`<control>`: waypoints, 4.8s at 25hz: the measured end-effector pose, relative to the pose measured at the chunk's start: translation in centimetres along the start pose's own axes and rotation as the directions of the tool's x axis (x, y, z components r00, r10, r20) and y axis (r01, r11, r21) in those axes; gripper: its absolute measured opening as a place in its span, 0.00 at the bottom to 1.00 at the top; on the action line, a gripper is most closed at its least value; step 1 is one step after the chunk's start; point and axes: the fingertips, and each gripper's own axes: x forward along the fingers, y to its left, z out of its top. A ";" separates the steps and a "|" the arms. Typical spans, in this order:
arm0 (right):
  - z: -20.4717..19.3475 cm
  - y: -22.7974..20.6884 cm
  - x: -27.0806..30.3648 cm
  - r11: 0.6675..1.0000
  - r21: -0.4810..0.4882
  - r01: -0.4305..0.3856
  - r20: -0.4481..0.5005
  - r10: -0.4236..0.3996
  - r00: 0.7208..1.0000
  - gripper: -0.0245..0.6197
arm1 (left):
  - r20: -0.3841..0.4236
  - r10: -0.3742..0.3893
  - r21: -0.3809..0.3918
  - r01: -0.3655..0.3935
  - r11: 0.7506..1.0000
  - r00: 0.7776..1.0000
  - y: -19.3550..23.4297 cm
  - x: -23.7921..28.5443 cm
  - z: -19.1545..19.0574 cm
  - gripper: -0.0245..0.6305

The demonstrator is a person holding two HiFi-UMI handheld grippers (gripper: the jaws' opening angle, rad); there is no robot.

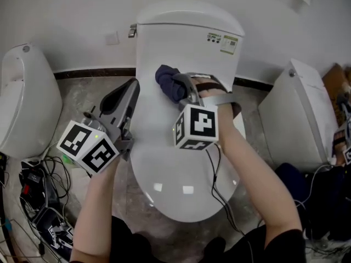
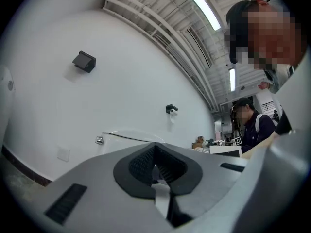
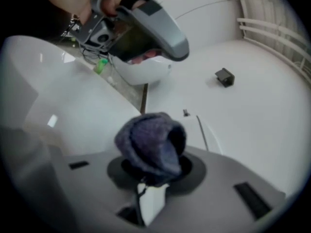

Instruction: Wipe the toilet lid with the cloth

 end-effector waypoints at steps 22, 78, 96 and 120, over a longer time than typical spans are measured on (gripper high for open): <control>3.6 3.6 3.9 0.982 -0.162 -0.102 -0.093 0.088 0.992 0.19 | -0.012 0.029 -0.040 -0.030 0.999 0.999 1.5 -0.8 -0.5 0.05; -21.1 2.6 -5.2 0.996 0.029 -0.084 -0.381 0.089 0.920 0.19 | -0.078 -0.046 -0.053 0.042 0.998 0.996 -3.1 2.6 -3.8 0.05; 1.8 1.9 -2.3 0.995 -0.068 -0.073 -0.072 0.068 0.995 0.19 | -0.001 0.038 -0.061 -0.038 0.997 0.999 0.0 1.3 -0.6 0.05; 6.7 6.6 -0.4 0.977 -0.155 -0.149 -0.043 0.144 0.989 0.19 | -0.032 0.035 -0.043 -0.037 0.998 0.999 0.5 0.0 -0.9 0.05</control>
